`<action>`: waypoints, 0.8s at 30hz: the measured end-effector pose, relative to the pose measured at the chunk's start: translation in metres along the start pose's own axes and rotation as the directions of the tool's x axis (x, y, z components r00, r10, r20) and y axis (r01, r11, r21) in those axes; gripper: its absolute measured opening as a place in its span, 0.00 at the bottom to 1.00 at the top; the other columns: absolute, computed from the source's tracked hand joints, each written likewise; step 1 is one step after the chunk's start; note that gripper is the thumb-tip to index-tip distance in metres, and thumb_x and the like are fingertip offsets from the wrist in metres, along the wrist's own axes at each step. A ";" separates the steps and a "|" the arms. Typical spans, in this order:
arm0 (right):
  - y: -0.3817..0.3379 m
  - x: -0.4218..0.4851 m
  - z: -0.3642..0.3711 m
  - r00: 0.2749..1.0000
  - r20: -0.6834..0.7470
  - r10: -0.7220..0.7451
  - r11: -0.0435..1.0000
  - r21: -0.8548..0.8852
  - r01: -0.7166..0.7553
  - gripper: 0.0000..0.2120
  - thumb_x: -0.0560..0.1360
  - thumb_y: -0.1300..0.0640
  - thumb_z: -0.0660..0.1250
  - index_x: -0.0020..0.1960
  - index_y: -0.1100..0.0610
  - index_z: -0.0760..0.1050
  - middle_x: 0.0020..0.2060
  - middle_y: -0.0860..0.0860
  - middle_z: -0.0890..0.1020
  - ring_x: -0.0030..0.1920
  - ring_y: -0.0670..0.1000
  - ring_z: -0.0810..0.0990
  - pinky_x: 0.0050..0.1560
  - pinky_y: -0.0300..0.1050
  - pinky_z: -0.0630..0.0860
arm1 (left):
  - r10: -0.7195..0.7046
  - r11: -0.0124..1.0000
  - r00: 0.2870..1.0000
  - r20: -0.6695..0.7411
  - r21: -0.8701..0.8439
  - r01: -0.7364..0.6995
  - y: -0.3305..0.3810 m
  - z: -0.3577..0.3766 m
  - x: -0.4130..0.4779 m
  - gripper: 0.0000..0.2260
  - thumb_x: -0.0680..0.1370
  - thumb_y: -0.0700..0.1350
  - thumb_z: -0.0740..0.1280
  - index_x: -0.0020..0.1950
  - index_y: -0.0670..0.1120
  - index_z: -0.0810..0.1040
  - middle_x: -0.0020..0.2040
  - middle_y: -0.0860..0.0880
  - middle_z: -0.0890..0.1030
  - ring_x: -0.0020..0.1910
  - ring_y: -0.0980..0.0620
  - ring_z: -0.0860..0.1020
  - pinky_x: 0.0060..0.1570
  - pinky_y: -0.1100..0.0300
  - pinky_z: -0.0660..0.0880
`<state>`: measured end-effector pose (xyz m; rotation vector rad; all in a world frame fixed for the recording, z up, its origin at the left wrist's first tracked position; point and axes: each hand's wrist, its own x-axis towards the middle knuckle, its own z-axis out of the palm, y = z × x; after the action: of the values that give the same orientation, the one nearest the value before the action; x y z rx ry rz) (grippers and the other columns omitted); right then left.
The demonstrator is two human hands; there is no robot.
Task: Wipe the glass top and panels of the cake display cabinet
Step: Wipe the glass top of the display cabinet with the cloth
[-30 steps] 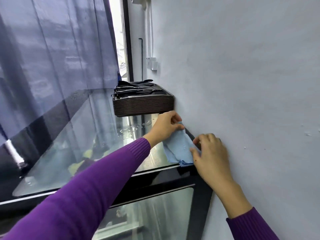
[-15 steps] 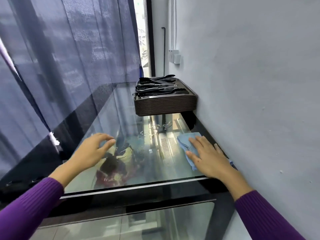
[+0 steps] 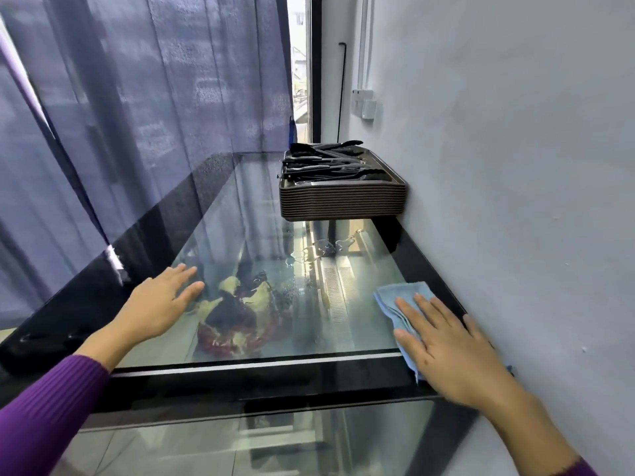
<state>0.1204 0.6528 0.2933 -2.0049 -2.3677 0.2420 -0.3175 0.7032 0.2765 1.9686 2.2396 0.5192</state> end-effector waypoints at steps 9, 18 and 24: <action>-0.039 0.066 0.001 0.994 -0.022 -0.106 0.994 -0.031 0.105 0.36 0.74 0.33 0.30 0.79 0.46 0.43 0.80 0.49 0.47 0.79 0.52 0.43 0.77 0.55 0.45 | 0.079 0.990 0.995 -0.065 -0.115 -0.086 -0.026 -0.020 0.038 0.07 0.77 0.53 0.67 0.55 0.57 0.78 0.60 0.50 0.79 0.62 0.47 0.76 0.65 0.45 0.70; -0.001 0.128 -0.021 0.997 -0.013 0.077 0.994 -0.073 -0.078 0.29 0.81 0.38 0.43 0.79 0.45 0.45 0.79 0.46 0.47 0.79 0.48 0.44 0.75 0.65 0.43 | 0.045 0.999 0.994 0.097 -0.002 -0.045 -0.047 -0.010 0.065 0.31 0.76 0.66 0.51 0.77 0.54 0.60 0.78 0.52 0.58 0.78 0.53 0.54 0.76 0.49 0.51; -0.074 0.128 0.002 0.979 -0.002 -0.202 0.979 -0.030 0.202 0.29 0.82 0.41 0.41 0.79 0.49 0.40 0.79 0.49 0.42 0.79 0.49 0.39 0.78 0.54 0.40 | 0.060 0.998 0.996 0.071 -0.001 -0.060 -0.049 -0.008 0.066 0.31 0.76 0.66 0.51 0.76 0.56 0.61 0.78 0.53 0.59 0.78 0.52 0.56 0.76 0.48 0.53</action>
<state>0.0264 0.7666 0.2918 -1.7552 -2.5619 0.1959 -0.3753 0.7615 0.2768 2.0269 2.1459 0.4466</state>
